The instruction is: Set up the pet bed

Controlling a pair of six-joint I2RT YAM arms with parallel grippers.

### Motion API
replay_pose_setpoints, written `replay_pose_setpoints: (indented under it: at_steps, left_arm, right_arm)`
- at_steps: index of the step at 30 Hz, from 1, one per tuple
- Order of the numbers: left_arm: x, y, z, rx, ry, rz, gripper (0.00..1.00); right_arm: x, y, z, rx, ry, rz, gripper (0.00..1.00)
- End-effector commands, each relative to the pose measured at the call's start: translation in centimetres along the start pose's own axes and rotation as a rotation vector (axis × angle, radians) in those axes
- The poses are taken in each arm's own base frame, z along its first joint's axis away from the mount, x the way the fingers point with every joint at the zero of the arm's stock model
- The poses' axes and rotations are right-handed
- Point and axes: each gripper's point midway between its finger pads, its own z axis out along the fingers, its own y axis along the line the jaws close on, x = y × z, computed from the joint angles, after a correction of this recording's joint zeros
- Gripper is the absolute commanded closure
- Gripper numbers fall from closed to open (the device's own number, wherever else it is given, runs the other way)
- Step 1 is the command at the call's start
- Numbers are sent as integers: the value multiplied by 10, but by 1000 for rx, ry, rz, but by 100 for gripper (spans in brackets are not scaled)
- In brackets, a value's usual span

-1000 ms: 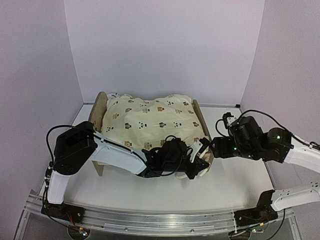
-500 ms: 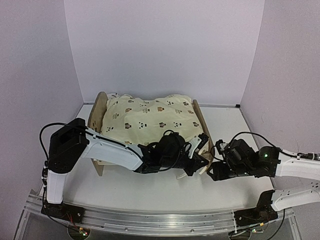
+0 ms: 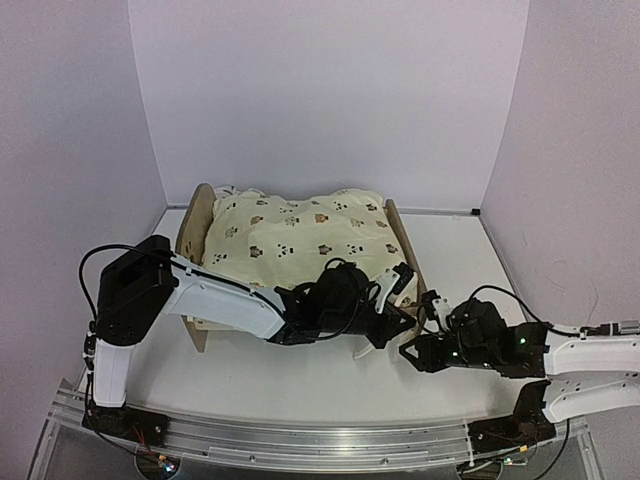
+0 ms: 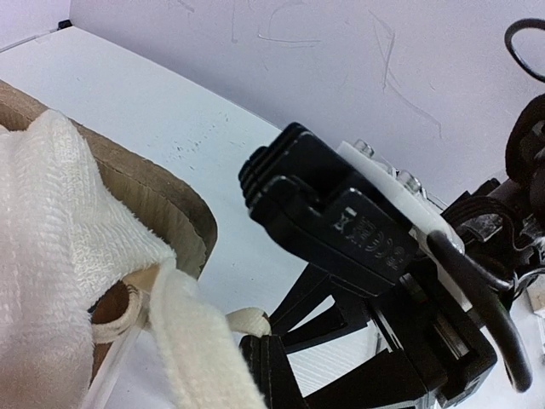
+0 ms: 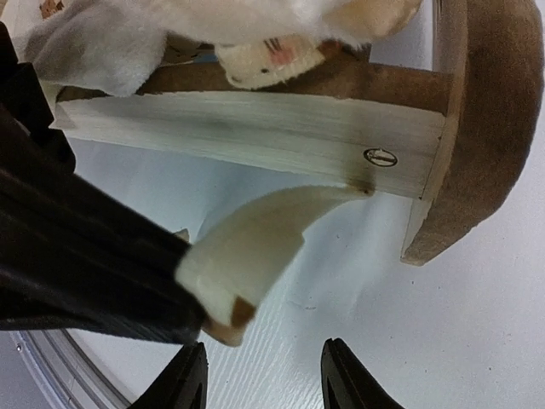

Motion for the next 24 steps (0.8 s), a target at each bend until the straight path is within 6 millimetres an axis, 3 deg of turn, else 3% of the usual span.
replay_pose_setpoints:
  at_steps: [1, 12, 17, 20, 24]
  left_arm:
    - [-39, -11, -15, 28, -90, -13, 100]
    - [-38, -11, -12, 46, -88, -35, 100]
    - [-39, -12, -12, 53, -88, -44, 100]
    - [-39, -11, -13, 51, -87, -45, 100]
    - [-38, -10, -14, 51, -85, -49, 100]
  right_arm:
    - [-29, 16, -5, -85, -164, -5, 56]
    - [-32, 23, -4, -143, -217, -30, 54]
    - [-34, 19, -2, -130, -251, -36, 58]
    - [-34, 16, 1, -111, -252, -33, 71]
    - [-34, 8, 0, -80, -266, -10, 99]
